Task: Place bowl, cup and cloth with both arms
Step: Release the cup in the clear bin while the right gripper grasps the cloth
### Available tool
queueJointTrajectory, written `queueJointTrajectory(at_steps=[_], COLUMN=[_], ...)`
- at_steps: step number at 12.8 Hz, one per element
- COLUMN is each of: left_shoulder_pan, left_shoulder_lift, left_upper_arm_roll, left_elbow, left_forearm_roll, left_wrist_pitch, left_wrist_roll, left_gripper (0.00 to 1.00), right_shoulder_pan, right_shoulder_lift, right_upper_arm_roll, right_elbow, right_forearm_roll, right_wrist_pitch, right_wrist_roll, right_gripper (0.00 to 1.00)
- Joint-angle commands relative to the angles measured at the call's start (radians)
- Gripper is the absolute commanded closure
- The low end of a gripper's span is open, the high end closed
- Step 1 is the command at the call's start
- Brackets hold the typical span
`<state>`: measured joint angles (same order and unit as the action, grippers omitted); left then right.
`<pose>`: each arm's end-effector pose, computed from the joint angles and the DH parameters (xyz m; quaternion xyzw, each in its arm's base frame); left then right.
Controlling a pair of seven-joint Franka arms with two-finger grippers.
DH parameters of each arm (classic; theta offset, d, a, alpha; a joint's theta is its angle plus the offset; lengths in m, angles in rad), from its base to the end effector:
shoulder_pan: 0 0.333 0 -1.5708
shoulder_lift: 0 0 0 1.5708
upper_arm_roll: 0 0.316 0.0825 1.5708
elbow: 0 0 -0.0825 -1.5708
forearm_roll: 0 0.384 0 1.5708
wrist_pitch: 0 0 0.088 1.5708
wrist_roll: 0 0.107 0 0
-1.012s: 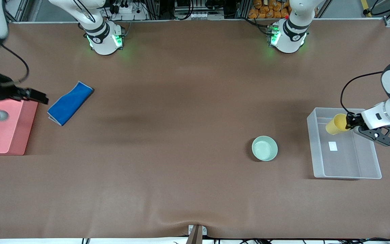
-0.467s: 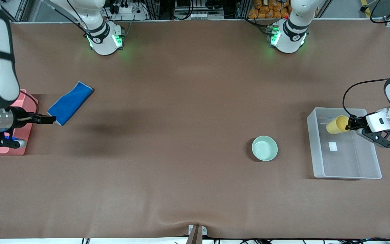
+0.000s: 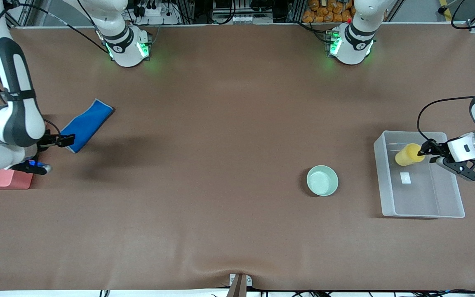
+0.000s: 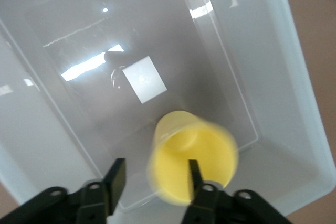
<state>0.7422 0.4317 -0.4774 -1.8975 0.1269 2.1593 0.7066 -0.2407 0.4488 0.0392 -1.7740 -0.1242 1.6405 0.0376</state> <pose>0.5872 0.1797 0.2876 0.9671 -0.2432 -0.0295 0.0689 0.5673 -0.1299 0.2773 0.9525 -0.0918 -0.2893 0.0258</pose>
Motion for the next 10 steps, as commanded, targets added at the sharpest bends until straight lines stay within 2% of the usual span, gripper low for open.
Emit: queueJointTrajectory(at_steps=[1, 5, 7, 8, 10], left_shoulder_pan=[0.013, 0.011, -0.016, -0.068, -0.147], left_shoulder_lift=[-0.091, -0.126, -0.113, -0.1, -0.053], left_upper_arm_roll=[-0.047, -0.212, -0.289, -0.291, -0.29], left_elbow=[-0.005, 0.001, 0.011, 0.018, 0.052], left_forearm_roll=[-0.07, -0.073, -0.06, -0.052, 0.04], left_wrist_pitch=[-0.016, -0.016, -0.015, -0.013, -0.009], left_wrist_roll=[-0.015, -0.241, -0.399, -0.474, -0.6], left_gripper=[0.0, 0.0, 0.0, 0.0, 0.0], right_shoulder_pan=[-0.057, -0.075, -0.132, -0.149, -0.17], right_shoulder_lift=[-0.004, 0.043, 0.068, 0.074, 0.093], right_upper_arm_roll=[0.016, 0.018, 0.022, 0.022, 0.022], right_elbow=[-0.149, -0.168, -0.17, -0.17, -0.171], right_forearm_roll=[-0.037, -0.034, -0.022, 0.0, 0.038], right_wrist_pitch=[0.184, 0.278, 0.315, 0.34, 0.38], right_wrist_roll=[-0.024, -0.162, -0.27, -0.332, -0.412], right_gripper=[0.0, 0.0, 0.0, 0.0, 0.0])
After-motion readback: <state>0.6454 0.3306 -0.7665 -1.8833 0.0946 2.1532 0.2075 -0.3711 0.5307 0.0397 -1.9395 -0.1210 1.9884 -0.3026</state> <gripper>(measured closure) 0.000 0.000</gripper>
